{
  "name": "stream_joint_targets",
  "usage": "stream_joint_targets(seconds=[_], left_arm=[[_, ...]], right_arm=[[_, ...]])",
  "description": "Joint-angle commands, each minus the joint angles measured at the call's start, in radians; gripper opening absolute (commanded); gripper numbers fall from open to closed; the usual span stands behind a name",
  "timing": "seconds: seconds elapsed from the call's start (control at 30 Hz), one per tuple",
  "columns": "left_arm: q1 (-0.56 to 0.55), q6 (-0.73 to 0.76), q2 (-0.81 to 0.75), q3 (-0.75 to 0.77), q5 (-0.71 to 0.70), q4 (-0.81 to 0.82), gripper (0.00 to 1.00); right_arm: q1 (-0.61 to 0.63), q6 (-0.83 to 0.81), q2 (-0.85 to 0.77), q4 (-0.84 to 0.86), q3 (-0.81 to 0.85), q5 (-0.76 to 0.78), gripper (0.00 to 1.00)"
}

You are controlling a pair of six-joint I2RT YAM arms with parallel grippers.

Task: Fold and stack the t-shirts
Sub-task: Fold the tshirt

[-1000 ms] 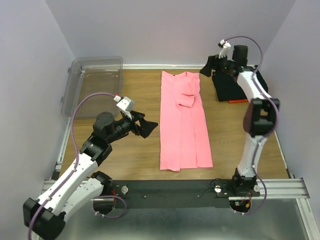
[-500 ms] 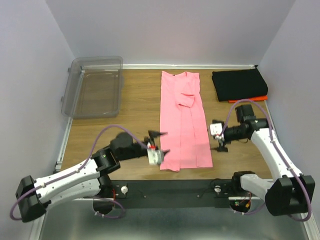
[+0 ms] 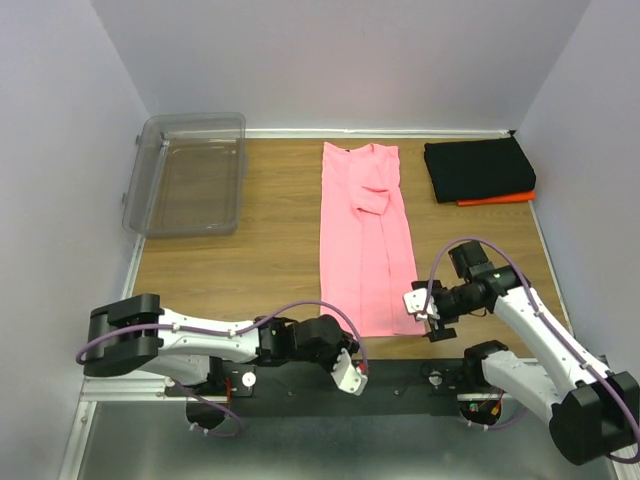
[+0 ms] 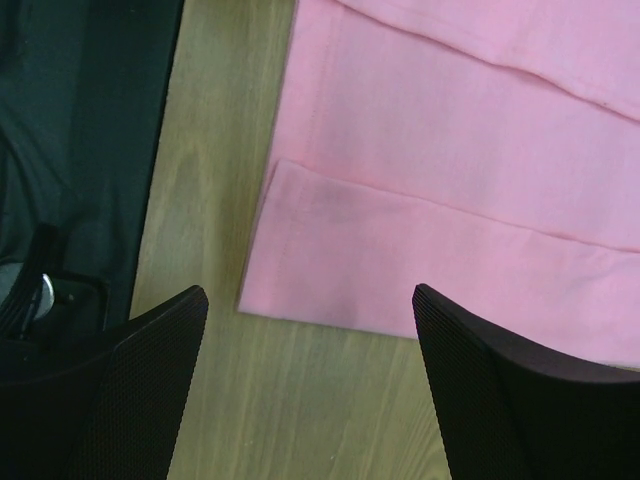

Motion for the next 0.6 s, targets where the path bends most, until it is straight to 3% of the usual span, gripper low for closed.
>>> stream_joint_targets(seconds=[0.0,0.33,0.53,0.57], left_arm=[[-0.009,0.038,0.05,0.016,-0.082,0.021,0.51],[0.041,0.06,0.14,-0.015,-0.08,0.054,0.5],[0.044,0.057,0.213,-0.01,-0.093,0.068,0.47],[0.046,0.058,0.22,-0.01,-0.109,0.072,0.44]], right_arm=[[0.011,0.07,0.036,0.102,0.006,0.032,0.9],[0.04,0.075,0.071,0.179,-0.044,0.056,0.9],[0.123,0.147,0.096,0.26,-0.081,0.079,0.88],[0.132,0.153,0.097,0.271,-0.086,0.085,0.88]])
